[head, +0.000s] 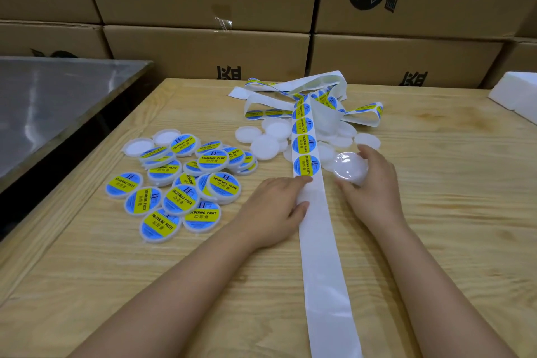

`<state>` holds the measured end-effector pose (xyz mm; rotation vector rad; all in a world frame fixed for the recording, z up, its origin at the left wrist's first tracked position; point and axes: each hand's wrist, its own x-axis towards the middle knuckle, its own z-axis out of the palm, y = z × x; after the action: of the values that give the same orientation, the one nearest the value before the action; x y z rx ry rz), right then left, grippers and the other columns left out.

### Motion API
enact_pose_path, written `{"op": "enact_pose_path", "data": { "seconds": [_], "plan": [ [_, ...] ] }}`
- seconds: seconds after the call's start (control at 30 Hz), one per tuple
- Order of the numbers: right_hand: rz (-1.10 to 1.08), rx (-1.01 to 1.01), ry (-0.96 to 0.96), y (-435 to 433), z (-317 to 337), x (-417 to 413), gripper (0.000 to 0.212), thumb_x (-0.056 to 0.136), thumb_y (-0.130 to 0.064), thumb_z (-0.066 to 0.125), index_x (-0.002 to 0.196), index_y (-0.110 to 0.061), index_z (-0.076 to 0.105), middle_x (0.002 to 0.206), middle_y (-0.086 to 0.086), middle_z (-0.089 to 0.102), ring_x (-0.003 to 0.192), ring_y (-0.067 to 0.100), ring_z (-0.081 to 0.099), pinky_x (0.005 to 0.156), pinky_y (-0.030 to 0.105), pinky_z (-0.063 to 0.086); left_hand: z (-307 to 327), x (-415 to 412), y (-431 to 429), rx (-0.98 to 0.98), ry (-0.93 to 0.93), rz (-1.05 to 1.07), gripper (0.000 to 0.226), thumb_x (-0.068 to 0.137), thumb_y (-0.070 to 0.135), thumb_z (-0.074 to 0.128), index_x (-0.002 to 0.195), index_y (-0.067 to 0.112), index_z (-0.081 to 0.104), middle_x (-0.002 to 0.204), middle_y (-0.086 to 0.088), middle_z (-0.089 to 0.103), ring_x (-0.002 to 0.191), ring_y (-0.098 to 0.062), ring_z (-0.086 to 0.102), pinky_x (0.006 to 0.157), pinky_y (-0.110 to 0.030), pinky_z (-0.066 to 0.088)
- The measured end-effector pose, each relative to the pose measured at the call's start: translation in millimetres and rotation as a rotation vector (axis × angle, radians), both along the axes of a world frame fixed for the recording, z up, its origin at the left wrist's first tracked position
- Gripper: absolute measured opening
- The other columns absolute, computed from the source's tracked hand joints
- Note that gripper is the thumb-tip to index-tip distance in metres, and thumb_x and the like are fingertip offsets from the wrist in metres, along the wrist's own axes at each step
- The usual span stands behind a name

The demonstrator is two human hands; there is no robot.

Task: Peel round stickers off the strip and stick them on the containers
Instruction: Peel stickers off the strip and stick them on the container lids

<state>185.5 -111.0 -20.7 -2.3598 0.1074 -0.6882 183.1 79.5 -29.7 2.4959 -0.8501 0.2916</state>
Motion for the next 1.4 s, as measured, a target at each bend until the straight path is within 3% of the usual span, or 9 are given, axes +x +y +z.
{"op": "enact_pose_path", "data": {
  "seconds": [0.17, 0.33, 0.53, 0.6, 0.8, 0.97, 1.13, 1.3, 1.4],
  "plan": [
    [0.071, 0.042, -0.109, 29.5, 4.6, -8.1, 0.074, 0.066, -0.028, 0.083, 0.129, -0.008, 0.052, 0.114, 0.012, 0.05, 0.109, 0.027, 0.044, 0.093, 0.022, 0.03, 7.9, -2.5, 1.4, -0.302, 0.176, -0.03, 0.042, 0.097, 0.028, 0.044, 0.138, 0.017, 0.039, 0.124, 0.003, 0.061, 0.113, -0.013, 0.054, 0.095, -0.024, 0.039],
    [0.237, -0.088, -0.118, 54.4, 5.3, -17.0, 0.063, 0.064, -0.03, 0.084, 0.118, -0.007, 0.06, 0.102, 0.01, 0.05, 0.099, 0.029, 0.047, 0.089, 0.036, 0.039, 11.6, -0.6, 5.7, -0.849, 0.431, 0.024, 0.026, 0.093, 0.012, 0.054, 0.114, 0.028, 0.056, 0.099, -0.003, 0.07, 0.091, -0.009, 0.064, 0.085, -0.028, 0.05],
    [0.445, -0.082, -0.007, 57.1, 5.5, -15.3, 0.034, 0.079, -0.025, 0.074, 0.11, -0.015, 0.065, 0.086, 0.0, 0.057, 0.087, 0.016, 0.045, 0.081, 0.021, 0.033, 11.6, 9.0, 10.7, -0.949, 0.364, 0.159, 0.027, 0.095, 0.003, 0.046, 0.106, 0.023, 0.061, 0.103, 0.005, 0.064, 0.096, -0.004, 0.057, 0.085, -0.016, 0.045],
    [0.428, -0.026, -0.007, 55.7, 3.9, -13.8, 0.014, 0.087, -0.018, 0.065, 0.099, -0.013, 0.07, 0.085, 0.002, 0.064, 0.085, 0.015, 0.047, 0.079, 0.017, 0.033, 9.9, 11.0, 10.9, -0.926, 0.344, 0.201, 0.025, 0.094, 0.006, 0.048, 0.109, 0.022, 0.059, 0.104, 0.005, 0.062, 0.094, -0.004, 0.055, 0.083, -0.016, 0.043],
    [0.355, -0.176, 0.088, 45.0, -5.4, -4.2, 0.02, 0.091, -0.018, 0.056, 0.102, -0.01, 0.071, 0.109, 0.004, 0.065, 0.104, 0.023, 0.051, 0.089, 0.026, 0.035, 4.7, 14.7, 10.5, -0.635, 0.195, 0.347, 0.017, 0.093, 0.012, 0.053, 0.105, 0.016, 0.065, 0.101, 0.007, 0.064, 0.096, -0.004, 0.053, 0.078, -0.01, 0.036],
    [0.285, -0.194, 0.112, 39.9, -4.1, -4.0, 0.021, 0.089, -0.025, 0.054, 0.077, -0.013, 0.067, 0.069, -0.001, 0.063, 0.07, 0.021, 0.055, 0.067, 0.039, 0.047, 1.1, 15.1, 12.0, -0.389, 0.058, 0.406, 0.026, 0.09, 0.007, 0.053, 0.113, 0.01, 0.063, 0.114, -0.006, 0.062, 0.107, -0.021, 0.055, 0.083, -0.017, 0.033],
    [0.212, 0.016, 0.096, 39.0, 1.0, -4.5, 0.012, 0.089, -0.025, 0.059, 0.088, -0.02, 0.069, 0.069, -0.004, 0.072, 0.074, 0.018, 0.066, 0.073, 0.035, 0.05, 1.9, 13.2, 9.3, -0.184, -0.051, 0.308, 0.033, 0.089, 0.007, 0.05, 0.12, 0.011, 0.06, 0.124, -0.004, 0.06, 0.118, -0.023, 0.051, 0.1, -0.034, 0.035],
    [0.29, 0.104, 0.11, 37.8, 3.5, -6.2, 0.026, 0.093, -0.032, 0.054, 0.077, -0.017, 0.069, 0.052, -0.004, 0.065, 0.061, 0.016, 0.063, 0.077, 0.039, 0.05, 0.3, 6.1, 0.2, 0.119, -0.08, 0.088, 0.054, 0.096, 0.032, 0.039, 0.146, 0.022, 0.024, 0.147, 0.009, 0.037, 0.141, -0.003, 0.018, 0.113, -0.04, -0.013],
    [0.283, 0.2, 0.073, 37.2, 1.3, -4.9, 0.03, 0.093, -0.032, 0.054, 0.074, -0.013, 0.068, 0.052, 0.001, 0.062, 0.058, 0.021, 0.062, 0.068, 0.042, 0.052, -0.8, 7.8, -0.7, 0.208, -0.049, 0.078, 0.061, 0.095, 0.039, 0.037, 0.149, 0.023, 0.014, 0.145, 0.011, 0.04, 0.138, 0.001, 0.024, 0.106, -0.044, -0.029]
  ]
}}
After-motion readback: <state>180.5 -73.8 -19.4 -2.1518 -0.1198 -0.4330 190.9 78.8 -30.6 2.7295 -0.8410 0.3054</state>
